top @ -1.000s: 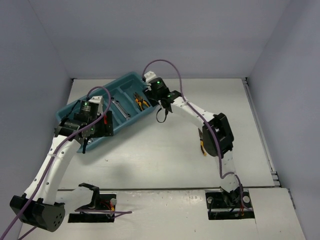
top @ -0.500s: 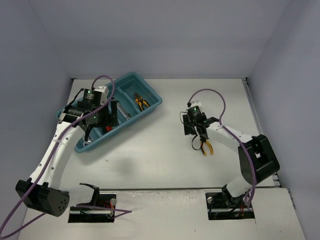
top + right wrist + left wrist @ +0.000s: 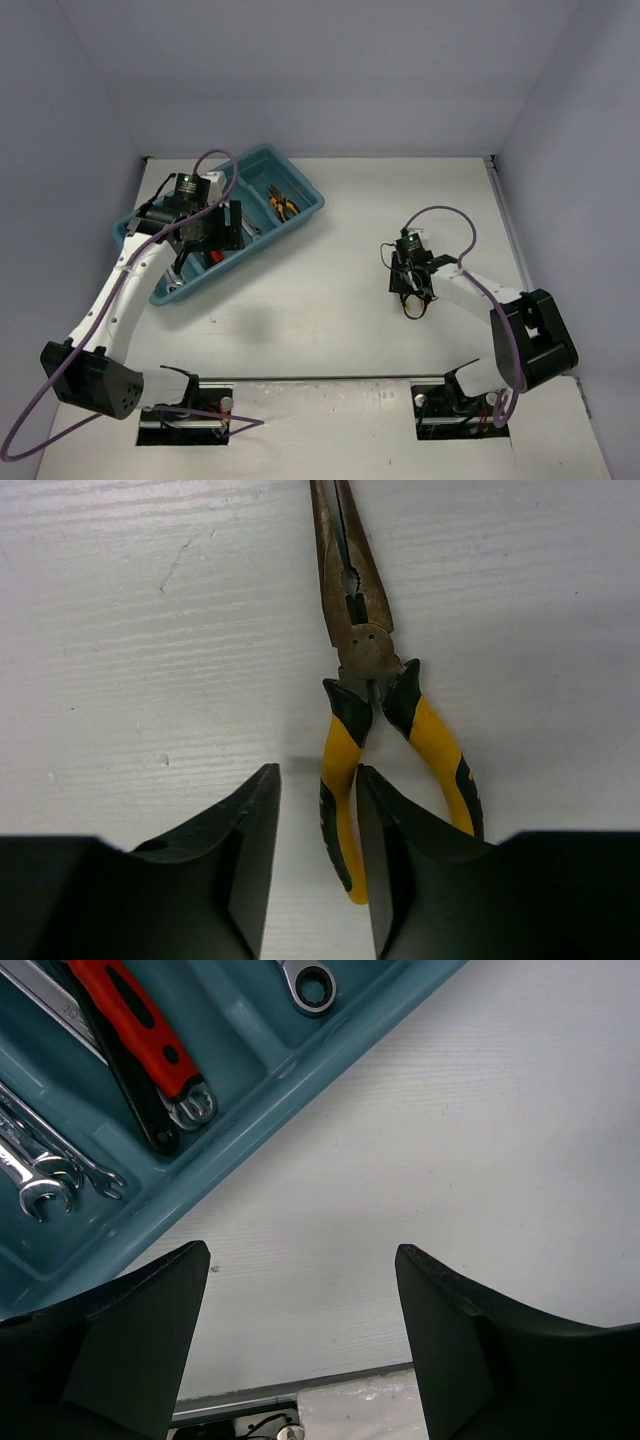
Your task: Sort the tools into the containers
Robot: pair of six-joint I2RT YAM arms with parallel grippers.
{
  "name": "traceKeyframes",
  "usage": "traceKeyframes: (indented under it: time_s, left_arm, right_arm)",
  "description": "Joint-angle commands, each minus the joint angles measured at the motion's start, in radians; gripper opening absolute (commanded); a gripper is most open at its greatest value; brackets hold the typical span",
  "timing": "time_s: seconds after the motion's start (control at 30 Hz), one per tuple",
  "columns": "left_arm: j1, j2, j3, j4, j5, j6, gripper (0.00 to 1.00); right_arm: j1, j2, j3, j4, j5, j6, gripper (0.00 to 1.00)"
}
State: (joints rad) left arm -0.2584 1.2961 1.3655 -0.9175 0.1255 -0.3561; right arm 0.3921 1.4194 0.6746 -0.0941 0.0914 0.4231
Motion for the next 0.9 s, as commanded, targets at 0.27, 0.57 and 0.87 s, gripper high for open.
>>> traceKeyframes:
  time_s: [0.27, 0.57, 0.87]
  left_arm:
    - [0.004, -0.026, 0.007, 0.035, 0.002, -0.01, 0.72]
    - [0.006, -0.025, 0.019, 0.034, -0.014, 0.002, 0.72]
    - [0.005, -0.061, 0.012, 0.031, -0.046, 0.009, 0.72]
  right_arm:
    - [-0.009, 0.07, 0.016, 0.017, 0.007, 0.008, 0.14]
    - [0.005, -0.025, 0.145, 0.016, 0.01, -0.068, 0.0]
    - [0.102, 0.077, 0.534, 0.017, -0.064, -0.209, 0.0]
